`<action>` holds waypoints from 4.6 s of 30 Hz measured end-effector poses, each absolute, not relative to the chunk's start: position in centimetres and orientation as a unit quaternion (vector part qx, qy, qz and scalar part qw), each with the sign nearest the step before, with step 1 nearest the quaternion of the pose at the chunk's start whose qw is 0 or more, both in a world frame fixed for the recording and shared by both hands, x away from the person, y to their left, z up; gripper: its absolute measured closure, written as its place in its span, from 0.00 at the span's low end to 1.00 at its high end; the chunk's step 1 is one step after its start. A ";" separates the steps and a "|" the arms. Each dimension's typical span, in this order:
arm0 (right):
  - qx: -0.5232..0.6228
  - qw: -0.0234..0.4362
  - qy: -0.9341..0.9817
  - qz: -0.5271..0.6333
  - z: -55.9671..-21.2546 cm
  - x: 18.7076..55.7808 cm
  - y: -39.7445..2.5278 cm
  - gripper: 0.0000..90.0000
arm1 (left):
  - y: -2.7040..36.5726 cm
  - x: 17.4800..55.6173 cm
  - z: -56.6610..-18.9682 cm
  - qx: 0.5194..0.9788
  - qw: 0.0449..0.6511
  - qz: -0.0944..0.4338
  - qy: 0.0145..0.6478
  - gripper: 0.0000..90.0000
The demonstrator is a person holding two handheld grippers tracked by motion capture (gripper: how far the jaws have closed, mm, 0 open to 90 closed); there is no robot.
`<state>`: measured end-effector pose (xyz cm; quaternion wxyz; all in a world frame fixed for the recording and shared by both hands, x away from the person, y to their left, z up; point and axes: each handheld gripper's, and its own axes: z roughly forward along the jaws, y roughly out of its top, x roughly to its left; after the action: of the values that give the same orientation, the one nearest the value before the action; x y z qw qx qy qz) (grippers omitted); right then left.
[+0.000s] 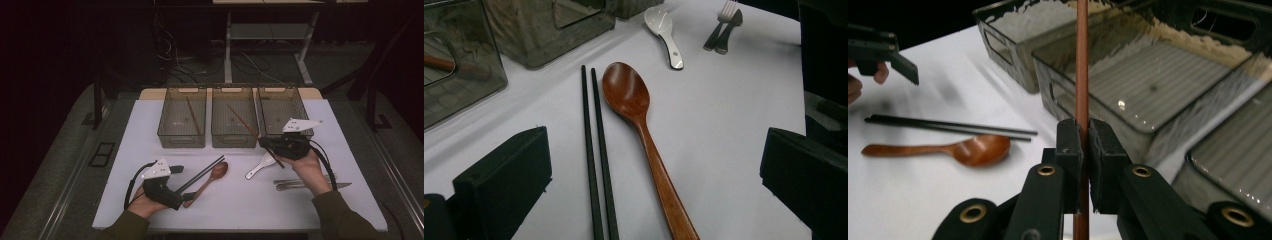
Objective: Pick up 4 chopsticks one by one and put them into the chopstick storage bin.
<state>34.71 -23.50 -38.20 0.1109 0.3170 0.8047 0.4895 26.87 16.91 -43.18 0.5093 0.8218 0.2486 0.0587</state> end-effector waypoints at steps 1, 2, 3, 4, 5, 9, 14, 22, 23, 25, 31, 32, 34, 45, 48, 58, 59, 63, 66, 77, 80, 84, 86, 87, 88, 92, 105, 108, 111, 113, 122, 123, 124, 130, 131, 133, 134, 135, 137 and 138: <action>0.317 0.112 0.803 0.492 -38.1 34.9 -23.3 0.93 | 16.9 26.9 -43.2 0.822 0.510 0.058 0.249 0.00; 0.318 0.113 0.801 0.495 -38.0 35.1 -23.1 0.93 | 16.9 26.9 -43.2 0.821 0.510 0.059 0.249 0.00; 0.318 0.113 0.800 0.496 -37.9 35.3 -22.9 0.93 | 16.9 26.9 -43.2 0.821 0.509 0.059 0.249 0.00; 0.316 0.115 0.802 0.494 -37.8 35.4 -22.7 0.93 | 16.9 26.9 -43.2 0.821 0.510 0.059 0.249 0.00; 0.314 0.116 0.801 0.495 -37.8 35.6 -22.5 0.93 | 16.8 26.9 -43.2 0.822 0.509 0.059 0.249 0.00; 0.312 0.119 0.799 0.500 -37.5 36.1 -21.8 0.93 | 16.8 27.0 -43.2 0.823 0.508 0.058 0.249 0.00; 0.310 0.122 0.793 0.510 -37.1 37.0 -20.8 0.93 | 16.7 27.0 -43.2 0.823 0.507 0.058 0.249 0.00; 0.312 0.122 0.785 0.521 -36.4 38.4 -18.9 0.93 | 16.7 27.0 -43.3 0.824 0.506 0.058 0.250 0.00; 0.311 0.124 0.784 0.522 -36.2 38.5 -18.7 0.93 | 16.7 27.0 -43.3 0.824 0.505 0.058 0.250 0.00; 0.314 0.125 0.784 0.521 -36.0 38.9 -18.1 0.93 | 16.7 27.0 -43.3 0.824 0.505 0.058 0.250 0.00; 0.316 0.129 0.779 0.526 -35.5 40.2 -16.6 0.93 | 16.7 27.0 -43.3 0.823 0.507 0.058 0.250 0.00; 0.316 0.129 0.778 0.527 -35.4 40.4 -16.3 0.93 | 16.7 27.0 -43.2 0.822 0.509 0.057 0.251 0.00; 0.317 0.130 0.776 0.530 -35.2 40.8 -15.8 0.93 | 16.7 27.0 -43.2 0.822 0.508 0.057 0.250 0.00; 0.316 0.131 0.769 0.539 -33.9 42.9 -11.6 0.93 | 16.8 27.0 -43.2 0.822 0.509 0.060 0.250 0.00; 0.316 0.127 0.771 0.539 -33.8 43.3 -10.3 0.93 | 16.8 27.1 -43.2 0.821 0.509 0.059 0.250 0.00; 0.306 0.115 0.780 0.533 -34.0 44.8 -5.9 0.93 | 16.8 27.0 -43.2 0.822 0.510 0.058 0.247 0.00; 0.305 0.114 0.781 0.533 -34.0 45.0 -5.5 0.93 | 16.8 27.0 -43.2 0.822 0.511 0.058 0.247 0.00; 0.306 0.110 0.783 0.530 -34.1 45.5 -3.9 0.93 | 16.8 26.9 -43.1 0.820 0.513 0.056 0.248 0.00; 0.308 0.109 0.784 0.527 -34.5 46.0 -2.8 0.93 | 16.9 26.9 -43.1 0.820 0.513 0.057 0.246 0.00; 0.328 0.107 0.791 0.505 -36.0 47.5 -0.3 0.93 | 16.9 26.9 -43.1 0.821 0.514 0.055 0.243 0.00; 0.335 0.106 0.793 0.497 -36.6 47.8 0.0 0.93 | 16.8 26.9 -43.1 0.821 0.515 0.054 0.241 0.00; 0.343 0.101 0.800 0.482 -37.3 47.9 0.5 0.93 | 16.8 26.9 -43.1 0.821 0.515 0.053 0.242 0.00; 0.350 0.101 0.801 0.475 -37.6 47.9 0.6 0.93 | 16.8 26.9 -43.1 0.821 0.515 0.053 0.242 0.00; 0.351 0.099 0.802 0.473 -37.7 47.9 0.7 0.93 | 16.8 26.8 -43.1 0.821 0.515 0.053 0.242 0.00; 0.353 0.099 0.804 0.469 -37.7 47.9 0.7 0.93 | 16.8 26.8 -43.1 0.821 0.515 0.053 0.242 0.00; 0.360 0.088 0.806 0.461 -37.9 48.0 0.7 0.76 | 16.8 26.8 -43.1 0.821 0.514 0.053 0.242 0.00; 0.347 0.084 0.813 0.461 -37.0 47.4 -0.4 0.41 | 16.7 26.9 -43.2 0.824 0.510 0.055 0.240 0.00; 0.344 0.071 0.812 0.466 -36.8 47.1 -1.2 0.35 | 16.7 26.9 -43.2 0.825 0.508 0.056 0.239 0.00; 0.340 0.075 0.810 0.471 -36.5 46.6 -2.3 0.31 | 16.7 26.9 -43.1 0.825 0.509 0.055 0.241 0.00; 0.334 0.072 0.808 0.480 -36.3 46.4 -3.2 0.28 | 16.7 26.9 -43.2 0.825 0.508 0.055 0.240 0.00; 0.321 0.074 0.805 0.494 -35.7 44.6 -7.1 0.18 | 16.5 27.0 -43.3 0.828 0.503 0.055 0.240 0.00; 0.320 0.075 0.805 0.494 -35.7 44.5 -7.5 0.18 | 16.5 27.0 -43.3 0.829 0.502 0.056 0.240 0.00; 0.318 0.075 0.805 0.495 -35.7 44.3 -7.9 0.17 | 16.5 27.0 -43.3 0.829 0.502 0.056 0.240 0.00; 0.313 0.078 0.807 0.495 -35.6 43.1 -10.0 0.13 | 16.3 26.9 -43.4 0.829 0.501 0.056 0.242 0.00; 0.311 0.077 0.807 0.496 -35.6 42.8 -10.4 0.13 | 16.3 26.9 -43.4 0.829 0.501 0.055 0.242 0.00; 0.306 0.078 0.810 0.495 -35.6 42.3 -11.1 0.13 | 16.3 27.0 -43.4 0.830 0.500 0.055 0.243 0.00; 0.303 0.078 0.810 0.495 -35.6 42.1 -11.4 0.13 | 16.3 27.0 -43.4 0.829 0.500 0.056 0.243 0.00; 0.301 0.078 0.811 0.496 -35.6 41.8 -11.8 0.13 | 16.4 27.0 -43.4 0.829 0.500 0.056 0.243 0.00; 0.298 0.075 0.813 0.494 -35.7 41.3 -12.3 0.13 | 16.4 27.0 -43.4 0.830 0.499 0.056 0.244 0.00; 0.297 0.074 0.816 0.491 -35.7 41.0 -12.6 0.13 | 16.3 27.0 -43.4 0.830 0.499 0.056 0.244 0.00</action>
<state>41.05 -12.59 -35.69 0.0739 0.2968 0.8156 0.4911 26.99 16.33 -43.39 0.4988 0.8298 0.2440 0.0562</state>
